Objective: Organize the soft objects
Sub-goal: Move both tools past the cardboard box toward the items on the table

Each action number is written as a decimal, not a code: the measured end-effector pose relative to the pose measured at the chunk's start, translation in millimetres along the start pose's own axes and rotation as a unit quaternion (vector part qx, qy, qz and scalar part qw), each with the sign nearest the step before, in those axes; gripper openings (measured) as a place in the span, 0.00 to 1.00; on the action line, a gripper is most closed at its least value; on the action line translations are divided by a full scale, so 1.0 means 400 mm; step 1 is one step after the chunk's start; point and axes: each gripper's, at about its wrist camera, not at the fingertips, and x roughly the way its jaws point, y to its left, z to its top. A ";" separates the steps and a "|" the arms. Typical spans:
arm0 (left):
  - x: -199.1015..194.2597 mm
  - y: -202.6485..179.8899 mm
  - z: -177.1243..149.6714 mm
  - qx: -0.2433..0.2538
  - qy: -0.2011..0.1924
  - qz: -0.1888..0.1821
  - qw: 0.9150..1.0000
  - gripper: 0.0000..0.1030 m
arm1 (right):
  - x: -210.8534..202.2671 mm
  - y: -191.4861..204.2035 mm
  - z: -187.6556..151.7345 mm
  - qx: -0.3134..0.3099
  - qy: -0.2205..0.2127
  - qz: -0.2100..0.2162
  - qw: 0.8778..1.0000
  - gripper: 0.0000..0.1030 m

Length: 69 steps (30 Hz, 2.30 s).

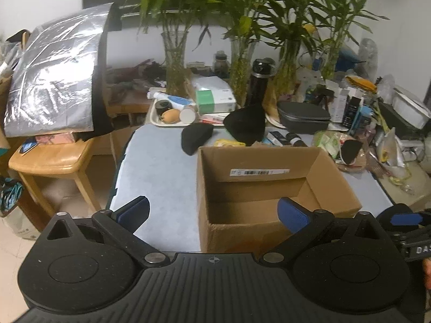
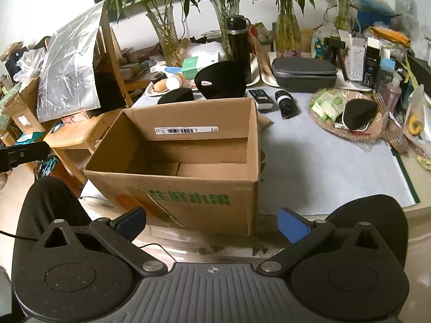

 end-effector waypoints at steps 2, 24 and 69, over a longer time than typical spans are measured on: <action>0.007 -0.006 0.008 0.009 0.001 0.000 1.000 1.00 | 0.004 0.001 0.007 0.005 0.002 -0.006 1.000 1.00; 0.086 0.004 0.033 -0.014 0.040 -0.043 0.998 1.00 | 0.070 0.018 0.099 -0.032 -0.006 -0.055 0.998 1.00; 0.210 0.018 0.113 -0.024 0.028 -0.065 0.997 1.00 | 0.131 -0.062 0.172 -0.014 -0.001 0.012 1.000 1.00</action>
